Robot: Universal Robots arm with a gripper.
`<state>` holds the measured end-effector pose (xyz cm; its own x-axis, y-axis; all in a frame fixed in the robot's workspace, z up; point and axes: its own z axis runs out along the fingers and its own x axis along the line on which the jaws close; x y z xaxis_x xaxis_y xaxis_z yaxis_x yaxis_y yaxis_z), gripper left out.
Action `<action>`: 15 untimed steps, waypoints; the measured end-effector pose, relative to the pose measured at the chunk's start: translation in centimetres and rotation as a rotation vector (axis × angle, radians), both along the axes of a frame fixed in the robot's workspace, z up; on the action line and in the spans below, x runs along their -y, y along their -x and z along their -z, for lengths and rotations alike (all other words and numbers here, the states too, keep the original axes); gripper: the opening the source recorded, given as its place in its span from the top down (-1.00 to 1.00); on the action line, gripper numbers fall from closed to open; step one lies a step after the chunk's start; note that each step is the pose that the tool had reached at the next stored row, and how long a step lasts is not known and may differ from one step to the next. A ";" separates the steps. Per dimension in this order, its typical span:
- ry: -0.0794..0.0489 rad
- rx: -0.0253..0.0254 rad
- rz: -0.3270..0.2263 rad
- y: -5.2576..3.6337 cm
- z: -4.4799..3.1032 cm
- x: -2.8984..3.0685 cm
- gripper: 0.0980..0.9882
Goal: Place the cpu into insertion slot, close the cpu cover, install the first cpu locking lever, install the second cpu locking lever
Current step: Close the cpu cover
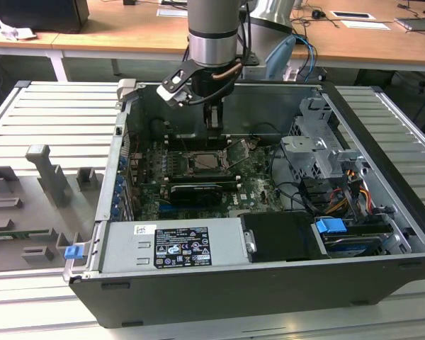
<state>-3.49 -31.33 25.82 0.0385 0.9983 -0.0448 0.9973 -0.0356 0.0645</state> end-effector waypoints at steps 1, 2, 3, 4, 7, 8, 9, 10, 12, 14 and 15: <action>0.000 0.0000 0.000 -0.02 0.00 0.00 0.98; 0.000 -0.0001 0.000 -0.04 0.00 0.00 0.98; 0.000 0.0000 0.000 -0.06 0.00 0.00 0.98; 0.000 -0.0001 0.000 -0.08 0.00 0.00 0.98; 0.000 0.0000 0.000 -0.13 0.00 0.00 0.98; 0.000 0.0000 0.000 -0.16 0.00 0.00 0.98; 0.000 -0.0003 0.000 -0.24 0.00 0.00 0.98; 0.000 -0.0013 0.000 -0.49 0.00 0.00 0.98; 0.000 -0.0036 0.000 -0.91 0.00 0.00 0.98; 0.000 -0.0051 0.000 -1.21 0.00 0.00 0.98; 0.000 -0.0066 0.000 -1.48 0.00 0.00 0.98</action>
